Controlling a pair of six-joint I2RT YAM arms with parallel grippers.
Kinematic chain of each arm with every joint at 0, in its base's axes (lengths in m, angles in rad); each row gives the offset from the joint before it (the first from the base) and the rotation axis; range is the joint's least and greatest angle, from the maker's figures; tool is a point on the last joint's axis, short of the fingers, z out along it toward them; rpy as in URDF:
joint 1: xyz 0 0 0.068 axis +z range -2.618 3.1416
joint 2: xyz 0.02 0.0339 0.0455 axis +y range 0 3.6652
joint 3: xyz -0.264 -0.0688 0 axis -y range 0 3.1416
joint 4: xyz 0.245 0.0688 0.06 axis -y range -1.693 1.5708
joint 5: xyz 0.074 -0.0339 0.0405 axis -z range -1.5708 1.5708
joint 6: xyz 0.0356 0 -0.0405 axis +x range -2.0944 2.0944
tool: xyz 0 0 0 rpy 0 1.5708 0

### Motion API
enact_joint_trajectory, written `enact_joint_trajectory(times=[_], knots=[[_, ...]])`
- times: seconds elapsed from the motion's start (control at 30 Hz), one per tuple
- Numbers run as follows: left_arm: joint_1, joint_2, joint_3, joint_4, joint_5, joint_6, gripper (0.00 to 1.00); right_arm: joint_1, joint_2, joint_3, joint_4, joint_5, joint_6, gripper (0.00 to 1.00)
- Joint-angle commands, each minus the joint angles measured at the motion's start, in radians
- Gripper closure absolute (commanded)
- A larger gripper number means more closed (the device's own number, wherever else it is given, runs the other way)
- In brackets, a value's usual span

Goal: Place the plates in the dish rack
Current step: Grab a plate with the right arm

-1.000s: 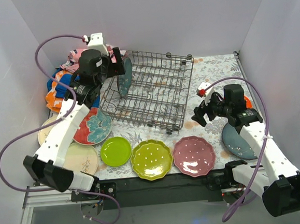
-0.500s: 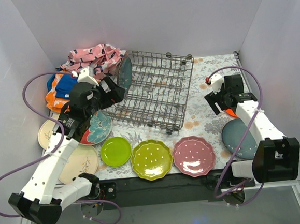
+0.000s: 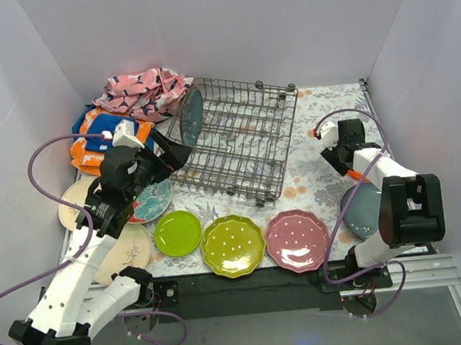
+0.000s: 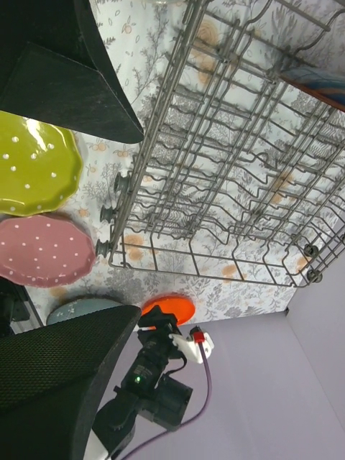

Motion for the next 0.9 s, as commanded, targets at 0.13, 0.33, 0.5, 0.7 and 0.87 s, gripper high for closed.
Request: enact_joint_trajectory(times=[0.13,0.33,0.5,0.7,0.87], knots=[[0.005,-0.044,-0.052,0.043,0.075,-0.114,0.05,-0.005,0.072,-0.068,0.151,0.036,-0.054,0.41],[0.005,-0.044,-0.055,0.048,0.086,-0.159,0.05,-0.006,0.115,-0.107,0.23,0.056,-0.105,0.51],[0.005,-0.045,-0.069,0.06,0.1,-0.214,0.05,-0.006,0.129,-0.13,0.241,0.033,-0.114,0.65],[0.005,-0.039,-0.084,0.092,0.136,-0.245,0.05,-0.006,0.13,-0.145,0.25,-0.004,-0.117,0.85],[0.005,-0.012,-0.084,0.127,0.176,-0.26,0.06,-0.006,0.098,-0.16,0.279,-0.027,-0.123,0.99]])
